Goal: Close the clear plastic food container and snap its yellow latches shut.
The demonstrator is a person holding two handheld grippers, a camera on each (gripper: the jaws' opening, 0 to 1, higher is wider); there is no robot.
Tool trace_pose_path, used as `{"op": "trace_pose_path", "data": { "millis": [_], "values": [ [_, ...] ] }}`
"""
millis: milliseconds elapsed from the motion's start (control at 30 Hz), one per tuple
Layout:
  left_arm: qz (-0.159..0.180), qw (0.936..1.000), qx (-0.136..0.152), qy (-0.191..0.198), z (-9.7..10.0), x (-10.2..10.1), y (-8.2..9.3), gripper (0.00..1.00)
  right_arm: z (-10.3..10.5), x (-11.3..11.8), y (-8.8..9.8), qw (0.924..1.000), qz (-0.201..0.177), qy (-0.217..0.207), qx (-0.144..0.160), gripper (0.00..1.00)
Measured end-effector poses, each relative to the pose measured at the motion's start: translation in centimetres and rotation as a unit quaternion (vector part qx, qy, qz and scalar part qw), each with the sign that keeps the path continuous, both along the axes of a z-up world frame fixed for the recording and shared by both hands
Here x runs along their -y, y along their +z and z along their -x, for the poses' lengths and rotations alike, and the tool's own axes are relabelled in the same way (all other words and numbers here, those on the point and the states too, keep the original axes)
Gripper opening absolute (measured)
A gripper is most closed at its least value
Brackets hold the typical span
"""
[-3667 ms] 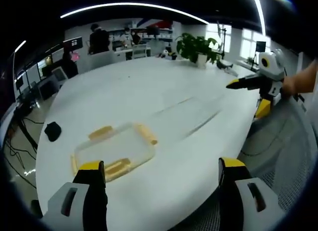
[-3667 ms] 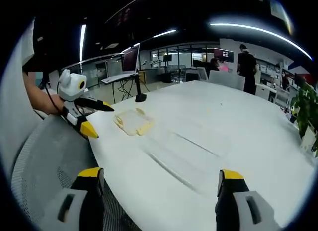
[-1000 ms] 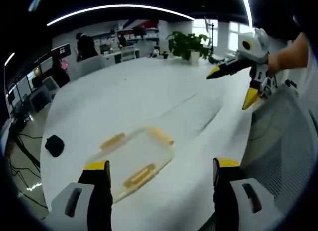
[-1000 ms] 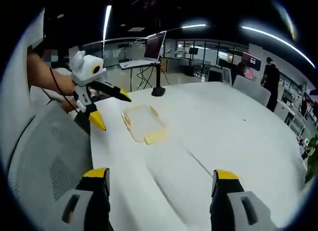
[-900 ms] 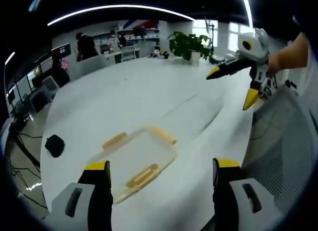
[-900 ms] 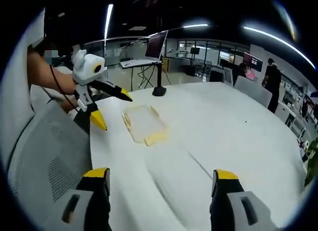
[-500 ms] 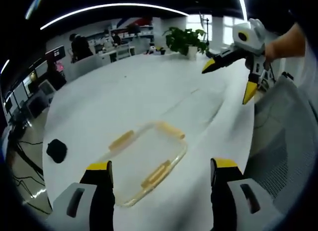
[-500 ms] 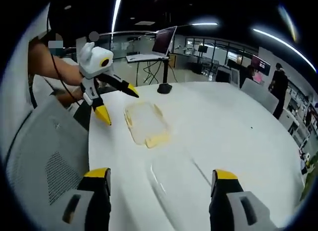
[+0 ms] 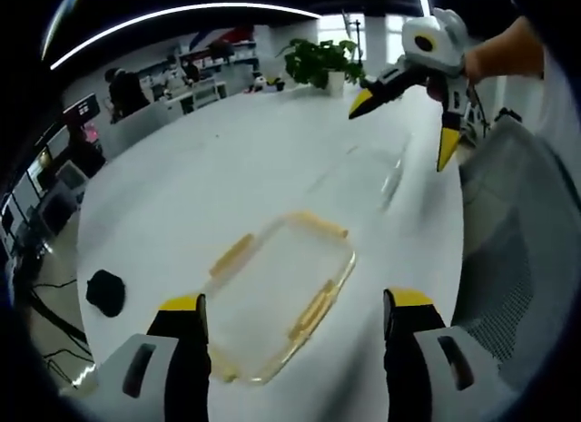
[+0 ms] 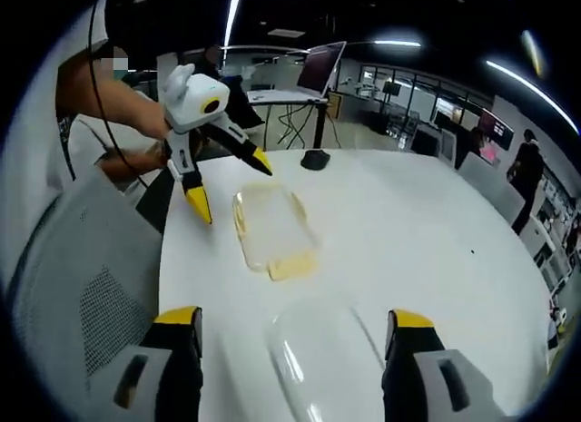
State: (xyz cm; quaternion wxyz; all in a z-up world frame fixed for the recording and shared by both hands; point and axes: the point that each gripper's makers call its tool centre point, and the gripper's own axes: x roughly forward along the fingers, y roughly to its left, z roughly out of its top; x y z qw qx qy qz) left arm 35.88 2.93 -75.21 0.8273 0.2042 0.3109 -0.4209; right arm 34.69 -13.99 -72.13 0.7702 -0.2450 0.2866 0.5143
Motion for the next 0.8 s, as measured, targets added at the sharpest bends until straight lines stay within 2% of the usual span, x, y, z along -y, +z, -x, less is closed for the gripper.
{"op": "trace_pose_path", "data": {
  "millis": [167,367,800],
  "values": [
    [-0.017,0.9993,0.005,-0.032,-0.3,-0.5,0.0,0.76,-0.4,-1.1,-0.1,0.9998,0.009,0.019,-0.002,0.81],
    [-0.033,0.9982,0.003,-0.05,-0.8,-1.7,-0.4,0.75,-0.8,-2.7,-0.6,0.999,0.014,0.04,-0.012,0.8],
    [-0.075,0.9918,-0.005,-0.103,-1.4,-4.6,-1.6,0.73,-1.3,-5.6,-1.8,0.9944,0.047,0.091,-0.027,0.78]
  ]
}}
